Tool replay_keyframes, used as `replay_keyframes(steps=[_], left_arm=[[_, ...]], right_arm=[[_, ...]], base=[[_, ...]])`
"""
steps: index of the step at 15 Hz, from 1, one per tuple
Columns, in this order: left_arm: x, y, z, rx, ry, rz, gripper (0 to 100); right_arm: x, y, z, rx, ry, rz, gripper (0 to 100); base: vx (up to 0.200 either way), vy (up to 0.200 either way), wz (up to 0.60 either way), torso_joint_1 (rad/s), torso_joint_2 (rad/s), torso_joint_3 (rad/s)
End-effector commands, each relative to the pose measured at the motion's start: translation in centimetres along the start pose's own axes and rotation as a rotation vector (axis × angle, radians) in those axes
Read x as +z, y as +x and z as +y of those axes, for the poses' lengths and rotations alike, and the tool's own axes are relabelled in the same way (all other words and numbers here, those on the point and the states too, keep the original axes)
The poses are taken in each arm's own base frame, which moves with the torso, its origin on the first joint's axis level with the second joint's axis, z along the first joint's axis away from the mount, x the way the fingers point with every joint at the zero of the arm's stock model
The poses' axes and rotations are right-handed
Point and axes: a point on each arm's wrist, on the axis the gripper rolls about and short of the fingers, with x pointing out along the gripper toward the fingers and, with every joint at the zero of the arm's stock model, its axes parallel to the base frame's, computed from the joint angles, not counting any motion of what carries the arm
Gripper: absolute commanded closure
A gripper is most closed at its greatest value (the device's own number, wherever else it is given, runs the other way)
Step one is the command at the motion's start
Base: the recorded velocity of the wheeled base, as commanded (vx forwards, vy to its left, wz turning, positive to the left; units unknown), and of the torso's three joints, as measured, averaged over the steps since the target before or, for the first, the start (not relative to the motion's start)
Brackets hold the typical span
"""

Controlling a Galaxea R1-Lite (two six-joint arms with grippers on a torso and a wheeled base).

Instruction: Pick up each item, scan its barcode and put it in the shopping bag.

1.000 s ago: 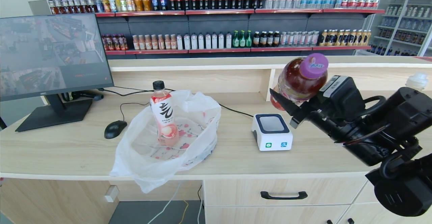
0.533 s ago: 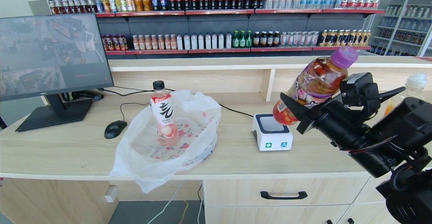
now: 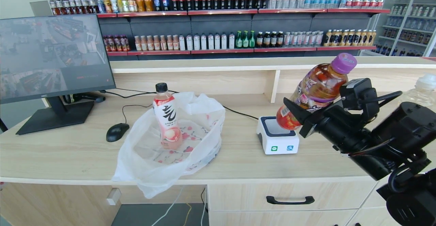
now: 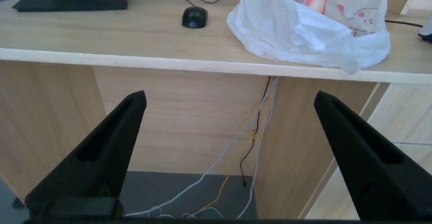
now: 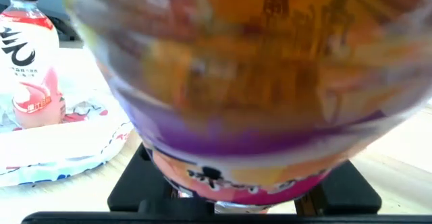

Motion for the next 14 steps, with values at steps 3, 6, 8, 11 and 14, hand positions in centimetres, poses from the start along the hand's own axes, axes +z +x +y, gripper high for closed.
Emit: replay_keyframes(steps=[3, 6, 8, 11, 14], left_arm=[[0.0, 0.0, 0.0, 0.0, 0.001, 0.0, 0], [0.0, 0.0, 0.0, 0.0, 0.001, 0.0, 0], [0.0, 0.0, 0.0, 0.0, 0.001, 0.0, 0], [0.0, 0.0, 0.0, 0.0, 0.0, 0.0, 0], [0.0, 0.0, 0.0, 0.0, 0.0, 0.0, 0]], right_arm=[[0.0, -0.4, 0.1, 0.007, 0.0, 0.01, 100], [0.2, -1.3, 0.2, 0.007, 0.069, 0.021, 100], [0.1, -1.2, 0.2, -0.007, 0.095, 0.025, 100], [-0.6, -1.0, 0.5, 0.004, 0.101, 0.048, 100], [-1.0, -0.4, 1.4, 0.035, 0.109, 0.052, 100]], base=[[0.0, 0.2, 0.0, 0.01, 0.0, -0.004], [0.0, 0.2, 0.0, 0.002, 0.0, 0.001], [0.0, 0.2, 0.0, -0.005, 0.0, 0.002], [0.0, 0.2, 0.0, 0.001, 0.0, 0.004], [0.0, 0.2, 0.0, 0.001, 0.0, 0.004]])
